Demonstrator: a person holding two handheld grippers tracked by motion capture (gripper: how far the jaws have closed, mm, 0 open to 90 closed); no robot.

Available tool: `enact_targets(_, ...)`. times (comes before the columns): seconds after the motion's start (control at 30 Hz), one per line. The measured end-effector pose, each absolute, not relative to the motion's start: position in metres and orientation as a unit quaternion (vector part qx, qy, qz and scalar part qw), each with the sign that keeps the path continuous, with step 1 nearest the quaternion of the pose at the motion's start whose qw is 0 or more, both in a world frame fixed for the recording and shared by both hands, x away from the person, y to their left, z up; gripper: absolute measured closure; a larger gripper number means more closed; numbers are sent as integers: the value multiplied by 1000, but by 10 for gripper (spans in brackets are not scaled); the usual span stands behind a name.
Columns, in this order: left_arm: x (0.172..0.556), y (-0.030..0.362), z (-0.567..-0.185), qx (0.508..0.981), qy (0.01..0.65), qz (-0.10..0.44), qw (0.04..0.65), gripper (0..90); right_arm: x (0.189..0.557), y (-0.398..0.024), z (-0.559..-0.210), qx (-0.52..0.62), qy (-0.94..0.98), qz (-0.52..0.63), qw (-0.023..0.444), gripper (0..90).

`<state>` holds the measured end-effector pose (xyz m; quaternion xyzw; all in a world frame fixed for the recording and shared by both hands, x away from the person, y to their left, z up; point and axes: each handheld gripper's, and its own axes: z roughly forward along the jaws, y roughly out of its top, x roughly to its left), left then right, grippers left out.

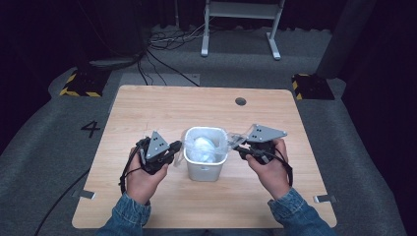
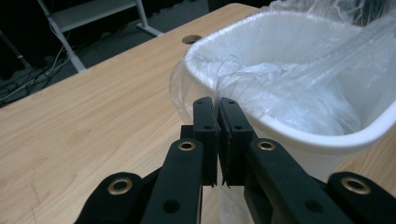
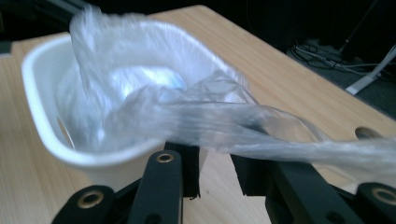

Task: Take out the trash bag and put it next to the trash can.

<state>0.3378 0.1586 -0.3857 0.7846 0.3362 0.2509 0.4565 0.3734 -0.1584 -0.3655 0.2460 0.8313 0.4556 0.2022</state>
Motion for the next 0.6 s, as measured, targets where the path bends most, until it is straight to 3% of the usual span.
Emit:
enact_targets(0.23,340,154,-377,786,328,254,459,866,376,-144,-353,241,817,490,188,603)
enact_targets(0.4,345,150,-372,786,323,253,462,883,377,-125,-349,211,817,517,142,490)
enact_targets(0.6,348,144,-367,787,313,252,468,893,379,-101,-349,198,830,507,123,381)
